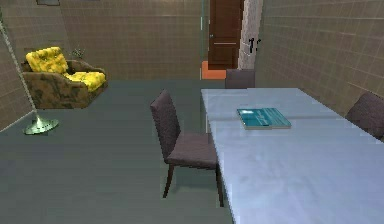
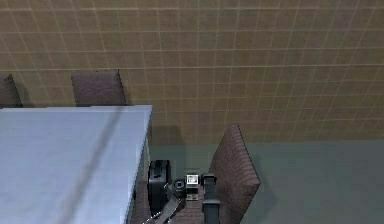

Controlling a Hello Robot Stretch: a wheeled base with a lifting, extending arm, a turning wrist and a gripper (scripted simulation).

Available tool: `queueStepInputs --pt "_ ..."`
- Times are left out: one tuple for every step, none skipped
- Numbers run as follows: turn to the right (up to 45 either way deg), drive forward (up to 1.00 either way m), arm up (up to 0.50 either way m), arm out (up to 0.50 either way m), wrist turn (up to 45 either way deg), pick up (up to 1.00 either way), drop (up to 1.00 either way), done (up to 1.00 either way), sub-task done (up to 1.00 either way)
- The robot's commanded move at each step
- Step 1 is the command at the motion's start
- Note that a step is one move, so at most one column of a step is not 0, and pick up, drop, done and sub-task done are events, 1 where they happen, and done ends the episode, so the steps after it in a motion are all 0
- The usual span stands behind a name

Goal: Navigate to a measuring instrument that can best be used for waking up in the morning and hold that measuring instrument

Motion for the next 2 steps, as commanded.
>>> queueStepInputs --pt "0.0 0.00 0.00 0.00 45.0 0.00 0.00 0.00 0.00" --pt "0.0 0.00 0.00 0.00 45.0 0.00 0.00 0.00 0.00"
